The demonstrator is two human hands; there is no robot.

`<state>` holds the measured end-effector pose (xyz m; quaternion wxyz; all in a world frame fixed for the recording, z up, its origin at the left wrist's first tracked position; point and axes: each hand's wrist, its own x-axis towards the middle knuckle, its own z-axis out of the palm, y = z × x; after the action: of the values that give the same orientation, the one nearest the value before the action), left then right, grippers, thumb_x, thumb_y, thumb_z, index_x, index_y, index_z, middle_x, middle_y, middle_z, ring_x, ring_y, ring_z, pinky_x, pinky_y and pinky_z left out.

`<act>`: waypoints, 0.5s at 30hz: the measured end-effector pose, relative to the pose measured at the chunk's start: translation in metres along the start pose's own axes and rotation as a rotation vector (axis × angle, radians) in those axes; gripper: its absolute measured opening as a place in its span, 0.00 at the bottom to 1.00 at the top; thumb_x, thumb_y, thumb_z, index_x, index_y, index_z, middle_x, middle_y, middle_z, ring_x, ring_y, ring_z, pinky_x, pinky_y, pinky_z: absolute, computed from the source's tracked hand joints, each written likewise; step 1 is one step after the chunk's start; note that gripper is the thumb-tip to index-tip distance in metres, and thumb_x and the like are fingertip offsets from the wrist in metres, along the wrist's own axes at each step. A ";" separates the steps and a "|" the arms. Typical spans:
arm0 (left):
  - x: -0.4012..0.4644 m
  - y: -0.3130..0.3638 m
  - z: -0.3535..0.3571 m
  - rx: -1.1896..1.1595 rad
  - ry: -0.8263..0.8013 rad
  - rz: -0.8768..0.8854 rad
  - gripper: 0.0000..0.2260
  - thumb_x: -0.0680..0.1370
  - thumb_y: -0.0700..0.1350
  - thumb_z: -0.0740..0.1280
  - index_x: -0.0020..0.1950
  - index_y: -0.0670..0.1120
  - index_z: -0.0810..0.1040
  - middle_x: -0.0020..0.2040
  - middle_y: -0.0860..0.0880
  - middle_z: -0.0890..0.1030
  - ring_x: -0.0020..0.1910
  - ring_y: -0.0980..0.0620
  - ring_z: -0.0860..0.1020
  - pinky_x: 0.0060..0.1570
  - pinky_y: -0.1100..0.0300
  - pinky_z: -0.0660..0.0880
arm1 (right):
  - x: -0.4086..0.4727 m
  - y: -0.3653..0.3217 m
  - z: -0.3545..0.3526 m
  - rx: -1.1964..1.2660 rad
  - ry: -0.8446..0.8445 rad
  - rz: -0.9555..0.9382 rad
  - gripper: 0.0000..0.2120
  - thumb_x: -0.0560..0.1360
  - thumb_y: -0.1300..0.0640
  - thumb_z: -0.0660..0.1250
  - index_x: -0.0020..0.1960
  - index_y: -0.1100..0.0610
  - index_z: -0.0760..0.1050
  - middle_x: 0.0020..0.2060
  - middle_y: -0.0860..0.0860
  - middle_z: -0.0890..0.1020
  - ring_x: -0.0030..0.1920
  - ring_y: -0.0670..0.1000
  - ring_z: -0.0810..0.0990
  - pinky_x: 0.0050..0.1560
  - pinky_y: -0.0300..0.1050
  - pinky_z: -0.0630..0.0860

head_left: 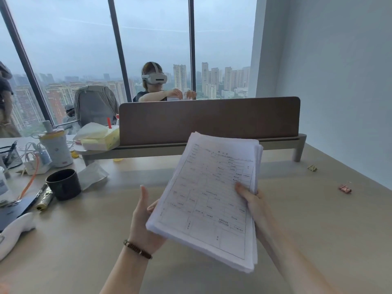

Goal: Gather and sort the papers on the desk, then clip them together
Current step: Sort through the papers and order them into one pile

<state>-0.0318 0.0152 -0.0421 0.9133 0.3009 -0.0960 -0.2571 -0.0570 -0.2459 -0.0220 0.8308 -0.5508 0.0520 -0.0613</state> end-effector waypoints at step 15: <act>0.013 -0.044 0.032 0.370 0.454 0.228 0.14 0.76 0.34 0.69 0.61 0.41 0.79 0.56 0.41 0.85 0.55 0.39 0.83 0.54 0.39 0.79 | -0.006 0.016 0.013 0.184 0.279 -0.125 0.07 0.78 0.58 0.69 0.57 0.55 0.79 0.53 0.55 0.86 0.54 0.55 0.85 0.53 0.51 0.82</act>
<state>-0.0495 -0.0380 -0.0425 0.8642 0.4989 0.0322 -0.0574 -0.0598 -0.2268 -0.0310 0.8569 -0.4608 0.1266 -0.1932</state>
